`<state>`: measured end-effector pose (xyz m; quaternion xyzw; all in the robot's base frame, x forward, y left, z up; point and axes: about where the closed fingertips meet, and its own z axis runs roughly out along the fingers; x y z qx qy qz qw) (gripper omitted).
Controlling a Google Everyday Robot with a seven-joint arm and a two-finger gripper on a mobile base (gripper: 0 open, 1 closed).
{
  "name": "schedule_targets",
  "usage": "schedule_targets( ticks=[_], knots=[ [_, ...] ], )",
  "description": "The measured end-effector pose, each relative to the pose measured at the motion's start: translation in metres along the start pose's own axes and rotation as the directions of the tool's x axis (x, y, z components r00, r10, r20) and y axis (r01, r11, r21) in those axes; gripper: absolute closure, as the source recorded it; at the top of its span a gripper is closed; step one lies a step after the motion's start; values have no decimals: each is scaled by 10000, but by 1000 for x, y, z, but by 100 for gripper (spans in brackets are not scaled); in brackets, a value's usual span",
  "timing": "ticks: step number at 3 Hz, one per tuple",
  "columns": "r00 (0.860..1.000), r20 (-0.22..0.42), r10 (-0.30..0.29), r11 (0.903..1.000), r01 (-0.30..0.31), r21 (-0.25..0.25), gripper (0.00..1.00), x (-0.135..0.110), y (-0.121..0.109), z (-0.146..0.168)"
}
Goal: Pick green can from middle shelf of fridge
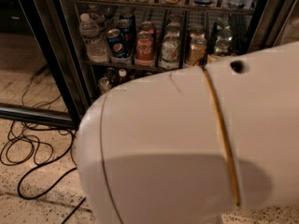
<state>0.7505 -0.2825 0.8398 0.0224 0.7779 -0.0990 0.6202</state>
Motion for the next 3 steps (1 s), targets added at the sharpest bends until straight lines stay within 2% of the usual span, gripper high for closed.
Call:
schedule_targets(
  ticks=[1,2,3],
  knots=[
    [10000,0,0,10000,0,0,95,0,0,0],
    [10000,0,2,10000,-2,-1,100,0,0,0],
    [9990,-107,429,9985,-432,-326,100,-6,4,-7]
  ],
)
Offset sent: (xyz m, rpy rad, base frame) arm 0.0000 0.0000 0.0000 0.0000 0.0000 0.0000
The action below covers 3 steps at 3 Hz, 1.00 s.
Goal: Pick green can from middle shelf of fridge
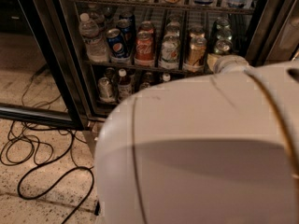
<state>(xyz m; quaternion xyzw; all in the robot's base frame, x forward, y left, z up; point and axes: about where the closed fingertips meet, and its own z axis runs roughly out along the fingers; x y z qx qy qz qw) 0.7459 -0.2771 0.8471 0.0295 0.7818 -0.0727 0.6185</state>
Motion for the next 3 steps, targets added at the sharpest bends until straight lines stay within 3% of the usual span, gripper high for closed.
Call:
schedule_targets(
  ticks=[1,2,3],
  knots=[
    [9969,-284,729,9957,-744,-551,100,-10,7,-15],
    [9889,-529,1389,9846,-1436,-992,100,-20,3,-33],
    [9896,-488,1350,9842,-1396,-1088,100,-21,4,-36]
  ],
)
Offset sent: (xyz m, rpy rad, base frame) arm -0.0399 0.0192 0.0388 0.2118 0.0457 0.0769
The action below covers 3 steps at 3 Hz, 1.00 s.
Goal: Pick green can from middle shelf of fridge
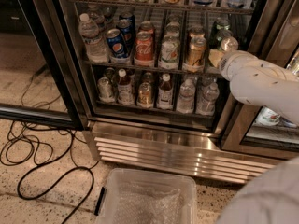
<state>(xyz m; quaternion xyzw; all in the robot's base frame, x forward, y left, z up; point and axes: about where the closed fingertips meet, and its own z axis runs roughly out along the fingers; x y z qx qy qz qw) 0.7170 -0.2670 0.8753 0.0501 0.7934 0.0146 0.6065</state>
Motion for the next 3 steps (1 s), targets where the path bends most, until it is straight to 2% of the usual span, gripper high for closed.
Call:
schedule_targets(
  ticks=[1,3],
  knots=[
    [9994,-310,-122,9985,105,-540,100,-6,11,-7],
    [9797,-1933,-529,9904,267,-1358,100,7,26,-29]
  ],
)
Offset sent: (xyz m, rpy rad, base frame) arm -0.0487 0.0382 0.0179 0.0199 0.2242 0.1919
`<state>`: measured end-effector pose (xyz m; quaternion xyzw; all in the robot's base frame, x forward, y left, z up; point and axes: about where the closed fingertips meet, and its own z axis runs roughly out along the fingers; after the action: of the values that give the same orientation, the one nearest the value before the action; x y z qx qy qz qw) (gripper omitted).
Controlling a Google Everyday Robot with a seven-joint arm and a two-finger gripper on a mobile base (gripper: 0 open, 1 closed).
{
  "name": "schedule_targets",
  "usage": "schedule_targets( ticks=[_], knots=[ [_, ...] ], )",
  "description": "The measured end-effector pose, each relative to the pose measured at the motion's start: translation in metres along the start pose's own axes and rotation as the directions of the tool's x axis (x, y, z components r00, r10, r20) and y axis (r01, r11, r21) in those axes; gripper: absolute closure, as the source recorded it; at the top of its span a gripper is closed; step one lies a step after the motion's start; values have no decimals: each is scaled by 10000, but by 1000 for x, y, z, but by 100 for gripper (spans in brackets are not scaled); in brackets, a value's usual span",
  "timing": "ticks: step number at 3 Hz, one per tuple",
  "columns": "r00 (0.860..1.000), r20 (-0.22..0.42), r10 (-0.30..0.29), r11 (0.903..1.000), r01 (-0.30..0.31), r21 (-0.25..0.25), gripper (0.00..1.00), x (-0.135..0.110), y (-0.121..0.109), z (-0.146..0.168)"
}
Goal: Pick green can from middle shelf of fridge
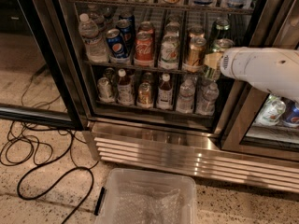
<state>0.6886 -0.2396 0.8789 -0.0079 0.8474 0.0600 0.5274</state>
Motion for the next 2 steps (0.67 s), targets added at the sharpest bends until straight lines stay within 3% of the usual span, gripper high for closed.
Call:
schedule_targets(
  ticks=[2],
  knots=[
    [9905,-1338,-312,9965,205,-805,100,21,17,-32]
  ],
)
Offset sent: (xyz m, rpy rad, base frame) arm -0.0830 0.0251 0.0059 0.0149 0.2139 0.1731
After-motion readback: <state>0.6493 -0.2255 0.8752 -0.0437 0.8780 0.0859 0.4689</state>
